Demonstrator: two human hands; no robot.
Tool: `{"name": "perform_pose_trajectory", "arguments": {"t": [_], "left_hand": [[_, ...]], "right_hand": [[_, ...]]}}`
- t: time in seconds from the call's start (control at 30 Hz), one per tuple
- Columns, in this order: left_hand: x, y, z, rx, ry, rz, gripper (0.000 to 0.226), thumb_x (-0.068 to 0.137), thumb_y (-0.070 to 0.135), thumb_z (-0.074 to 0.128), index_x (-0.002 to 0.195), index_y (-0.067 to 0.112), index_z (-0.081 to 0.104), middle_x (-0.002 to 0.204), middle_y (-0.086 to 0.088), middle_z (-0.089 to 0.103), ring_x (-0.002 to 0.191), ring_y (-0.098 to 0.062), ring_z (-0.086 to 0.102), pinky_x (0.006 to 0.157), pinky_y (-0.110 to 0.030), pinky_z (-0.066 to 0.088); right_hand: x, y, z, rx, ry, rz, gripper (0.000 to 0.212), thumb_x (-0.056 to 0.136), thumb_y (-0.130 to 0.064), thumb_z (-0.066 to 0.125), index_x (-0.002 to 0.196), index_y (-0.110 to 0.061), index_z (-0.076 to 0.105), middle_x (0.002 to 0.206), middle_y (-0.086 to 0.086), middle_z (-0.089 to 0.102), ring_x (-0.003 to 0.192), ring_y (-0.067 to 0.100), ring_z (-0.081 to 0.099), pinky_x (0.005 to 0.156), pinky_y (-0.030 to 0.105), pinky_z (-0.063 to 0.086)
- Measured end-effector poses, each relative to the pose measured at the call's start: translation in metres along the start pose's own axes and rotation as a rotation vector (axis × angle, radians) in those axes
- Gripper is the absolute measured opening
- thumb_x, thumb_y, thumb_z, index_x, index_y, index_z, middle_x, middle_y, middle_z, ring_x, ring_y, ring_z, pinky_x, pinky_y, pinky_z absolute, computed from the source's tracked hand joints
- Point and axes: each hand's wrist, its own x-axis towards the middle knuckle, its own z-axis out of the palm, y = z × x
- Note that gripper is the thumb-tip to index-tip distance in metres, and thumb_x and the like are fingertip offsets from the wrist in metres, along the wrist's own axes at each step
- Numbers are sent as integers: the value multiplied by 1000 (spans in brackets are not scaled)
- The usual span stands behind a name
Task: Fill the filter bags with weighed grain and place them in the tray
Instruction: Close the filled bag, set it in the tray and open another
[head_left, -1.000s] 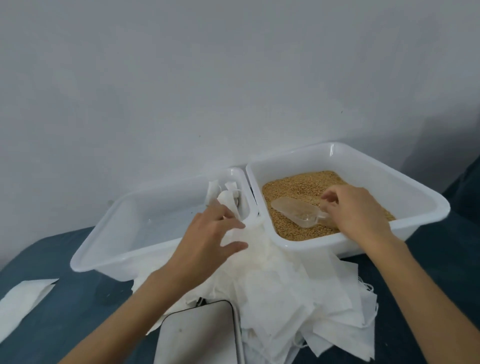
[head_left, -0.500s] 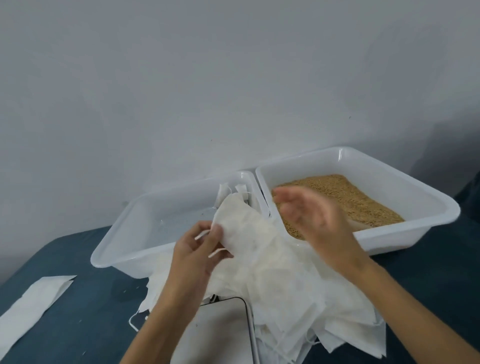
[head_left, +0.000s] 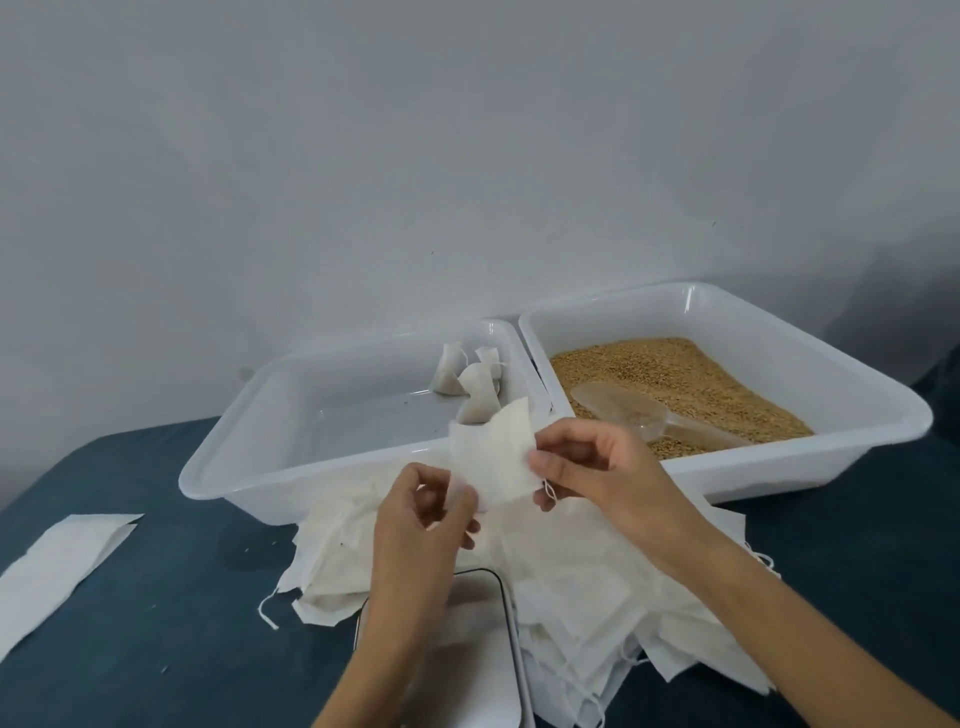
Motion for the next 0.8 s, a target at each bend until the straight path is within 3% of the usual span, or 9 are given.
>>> {"name": "perform_pose_trajectory", "arguments": {"t": [0.1, 0.2, 0.33, 0.43, 0.6, 0.73, 0.8], "left_hand": [[-5, 0, -1, 177, 149, 250, 43, 87, 11, 78, 105, 40, 51, 92, 14, 60, 77, -11, 56, 68, -19, 48], [-8, 6, -4, 101, 37, 410, 21, 90, 17, 76, 88, 31, 60, 79, 8, 60, 70, -11, 55, 68, -19, 48], [-13, 7, 3, 36, -209, 307, 12, 89, 29, 75, 81, 26, 67, 77, 2, 68, 74, -15, 65, 72, -28, 55], [-13, 7, 3, 6, -200, 270, 10, 88, 33, 74, 83, 26, 69, 80, 1, 70, 77, -17, 67, 71, -35, 58], [-8, 8, 2, -20, -190, 225, 17, 95, 20, 71, 78, 21, 70, 72, 0, 68, 69, -14, 64, 66, -23, 52], [-6, 9, 0, -71, -133, 188, 25, 102, 12, 62, 77, 12, 65, 66, -1, 62, 62, -15, 59, 63, -19, 50], [-8, 11, 1, -71, -153, 174, 29, 102, 12, 62, 73, 17, 64, 65, -1, 60, 61, -14, 57, 62, -17, 48]], "right_hand": [[-1, 4, 3, -73, 37, -52, 12, 87, -10, 76, 99, -11, 75, 77, 11, 73, 65, 22, 69, 68, 24, 56], [-4, 6, 7, -190, 20, -120, 9, 85, -19, 81, 81, -20, 74, 72, 2, 69, 68, 16, 65, 70, 27, 54], [-7, 11, 15, -278, -21, -148, 22, 84, -19, 82, 74, -24, 64, 72, -6, 64, 71, 11, 65, 73, 31, 57], [-10, 11, 17, -352, -42, -193, 28, 83, -17, 83, 70, -24, 59, 75, -6, 64, 72, 14, 66, 78, 41, 60], [-13, 12, 21, -341, -103, -229, 30, 78, -15, 85, 69, -24, 58, 79, -5, 63, 76, 17, 66, 80, 32, 57], [-12, 10, 16, -195, 42, -209, 19, 88, -19, 77, 83, -17, 59, 84, 5, 68, 79, 23, 70, 79, 35, 58], [-12, 10, 15, -289, 110, -321, 19, 93, -12, 71, 91, -19, 54, 82, 5, 68, 77, 23, 70, 77, 34, 58]]}}
